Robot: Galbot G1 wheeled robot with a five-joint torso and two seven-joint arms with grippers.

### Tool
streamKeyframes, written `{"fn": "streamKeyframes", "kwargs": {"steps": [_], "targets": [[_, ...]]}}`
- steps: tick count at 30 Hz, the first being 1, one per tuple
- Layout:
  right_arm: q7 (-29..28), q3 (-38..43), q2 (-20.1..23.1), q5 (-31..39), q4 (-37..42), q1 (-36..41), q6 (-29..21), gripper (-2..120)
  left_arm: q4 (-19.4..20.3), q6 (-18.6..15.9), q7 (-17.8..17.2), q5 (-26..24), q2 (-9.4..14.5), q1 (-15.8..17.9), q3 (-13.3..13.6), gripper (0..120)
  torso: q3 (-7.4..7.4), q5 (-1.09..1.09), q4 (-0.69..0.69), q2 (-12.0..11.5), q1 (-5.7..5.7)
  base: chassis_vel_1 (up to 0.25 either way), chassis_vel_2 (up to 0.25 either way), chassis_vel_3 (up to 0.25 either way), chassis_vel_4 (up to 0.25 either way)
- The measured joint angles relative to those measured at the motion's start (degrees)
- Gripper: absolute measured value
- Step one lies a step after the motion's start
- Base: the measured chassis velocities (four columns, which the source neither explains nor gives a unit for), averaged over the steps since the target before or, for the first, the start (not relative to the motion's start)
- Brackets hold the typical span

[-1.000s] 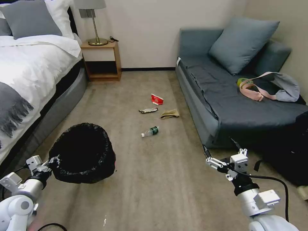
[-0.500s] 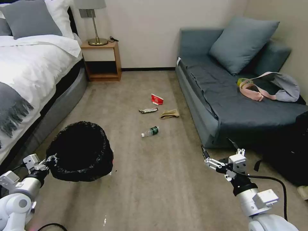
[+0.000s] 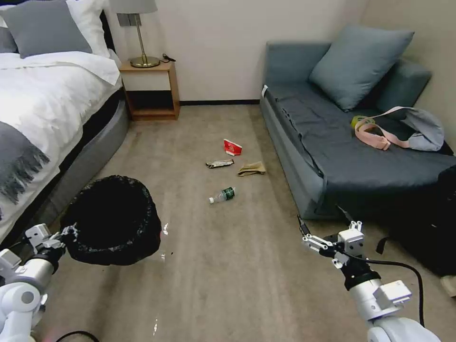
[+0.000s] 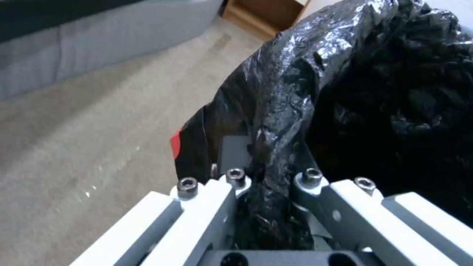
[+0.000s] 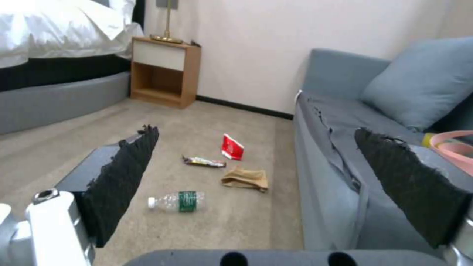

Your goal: Pick up the trash bin, then pick up the garbage on the floor and place it into the trash bin.

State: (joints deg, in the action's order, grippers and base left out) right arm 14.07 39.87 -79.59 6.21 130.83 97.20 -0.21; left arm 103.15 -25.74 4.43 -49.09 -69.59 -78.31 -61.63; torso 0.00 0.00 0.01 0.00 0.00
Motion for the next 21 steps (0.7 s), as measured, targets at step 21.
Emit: {"fn": "streamKeyframes", "kwargs": {"steps": [21], "targets": [[0.7,0.41,-0.08,-0.1,-0.67,-0.29,1.3,100,-2.86,1.72,-1.56,3.25,3.37,3.75,-0.78,4,-0.01,0.0,0.0,0.0,0.0,-0.064,0.065,0.06,-0.063]]}}
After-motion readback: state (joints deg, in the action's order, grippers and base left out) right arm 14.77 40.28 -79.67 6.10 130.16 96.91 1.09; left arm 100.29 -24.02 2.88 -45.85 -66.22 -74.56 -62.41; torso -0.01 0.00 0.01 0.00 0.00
